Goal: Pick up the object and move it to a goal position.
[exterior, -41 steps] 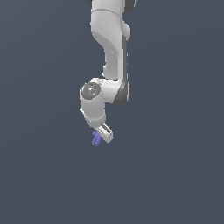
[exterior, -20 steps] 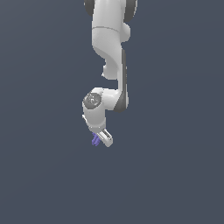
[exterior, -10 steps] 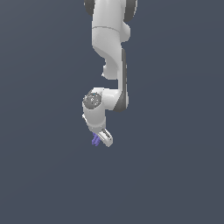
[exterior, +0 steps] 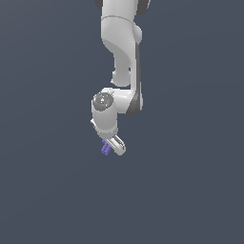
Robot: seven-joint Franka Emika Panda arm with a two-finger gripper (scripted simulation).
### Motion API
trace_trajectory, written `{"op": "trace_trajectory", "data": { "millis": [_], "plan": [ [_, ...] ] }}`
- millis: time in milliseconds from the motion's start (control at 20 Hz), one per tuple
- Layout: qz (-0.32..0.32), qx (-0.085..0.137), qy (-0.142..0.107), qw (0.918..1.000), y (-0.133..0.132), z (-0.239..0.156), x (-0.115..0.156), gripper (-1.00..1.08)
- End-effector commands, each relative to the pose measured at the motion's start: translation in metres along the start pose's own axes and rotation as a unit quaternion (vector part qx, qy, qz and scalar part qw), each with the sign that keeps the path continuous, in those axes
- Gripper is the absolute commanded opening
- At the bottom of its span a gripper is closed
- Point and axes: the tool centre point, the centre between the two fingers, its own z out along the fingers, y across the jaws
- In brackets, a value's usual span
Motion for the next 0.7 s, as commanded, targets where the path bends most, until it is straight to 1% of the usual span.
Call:
{"op": "trace_trajectory", "data": {
  "millis": [0,250,650],
  "plan": [
    [0.000,0.000,0.000,1.0000,-0.001,-0.016,-0.006,-1.00],
    [0.000,0.001,0.000,1.0000,-0.003,-0.057,-0.022,-1.00],
    [0.000,0.000,0.000,1.0000,-0.008,-0.143,-0.053,-1.00]
  ]
}}
